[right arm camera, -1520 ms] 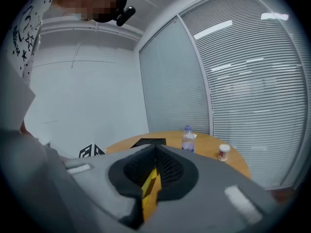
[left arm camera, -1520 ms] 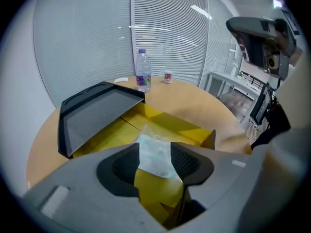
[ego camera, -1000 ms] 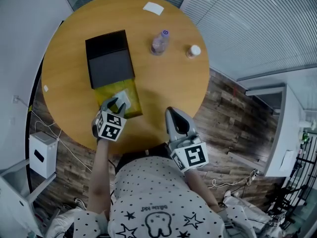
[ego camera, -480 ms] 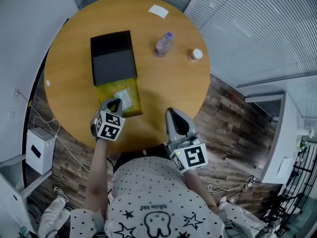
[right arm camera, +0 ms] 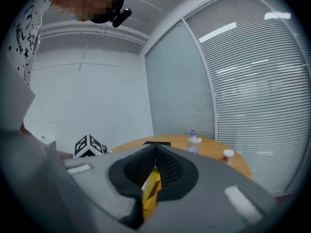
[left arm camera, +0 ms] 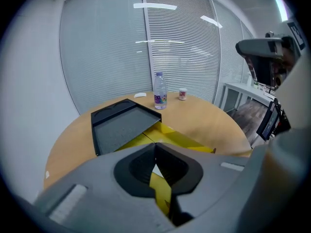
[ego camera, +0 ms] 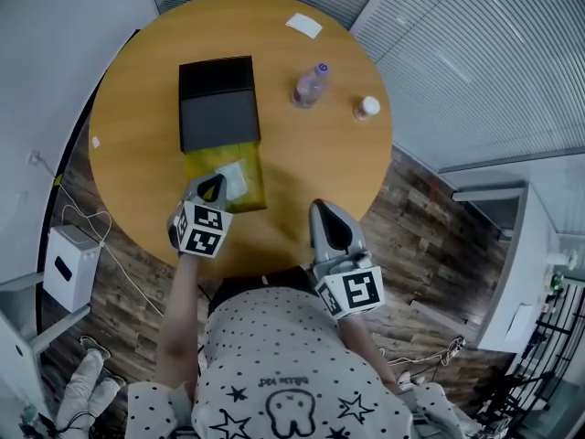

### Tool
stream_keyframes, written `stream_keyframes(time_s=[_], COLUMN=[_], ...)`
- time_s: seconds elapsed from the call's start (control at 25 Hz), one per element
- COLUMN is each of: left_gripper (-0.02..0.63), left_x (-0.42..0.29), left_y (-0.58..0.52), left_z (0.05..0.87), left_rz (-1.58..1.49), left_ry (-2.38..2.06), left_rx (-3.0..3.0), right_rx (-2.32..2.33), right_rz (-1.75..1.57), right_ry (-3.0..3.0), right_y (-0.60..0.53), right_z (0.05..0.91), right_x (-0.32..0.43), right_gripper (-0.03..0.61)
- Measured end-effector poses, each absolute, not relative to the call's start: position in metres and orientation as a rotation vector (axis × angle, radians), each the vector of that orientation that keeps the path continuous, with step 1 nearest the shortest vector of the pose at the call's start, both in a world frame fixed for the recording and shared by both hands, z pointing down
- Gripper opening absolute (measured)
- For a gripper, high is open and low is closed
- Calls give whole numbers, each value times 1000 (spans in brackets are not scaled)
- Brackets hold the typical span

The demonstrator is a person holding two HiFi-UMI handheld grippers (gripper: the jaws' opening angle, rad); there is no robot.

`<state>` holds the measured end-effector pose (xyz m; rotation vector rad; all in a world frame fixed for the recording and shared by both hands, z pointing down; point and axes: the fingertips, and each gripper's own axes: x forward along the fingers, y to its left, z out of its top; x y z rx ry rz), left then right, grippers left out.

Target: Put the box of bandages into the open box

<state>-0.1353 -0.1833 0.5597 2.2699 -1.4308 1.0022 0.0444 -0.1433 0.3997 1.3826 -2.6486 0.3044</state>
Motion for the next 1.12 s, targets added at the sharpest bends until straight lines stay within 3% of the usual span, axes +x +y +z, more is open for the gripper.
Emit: stream_keyframes(time_s=[1.12], left_gripper=[9], left_x=[-151], left_y=[-151], left_z=[362], left_rz=[464], left_ry=[-2095], left_rx=[2350], right_rx=[1365], right_rz=[201], right_ry=[-2725], right_y=[-156], right_z=[374], right_x=[85], right_gripper=[5])
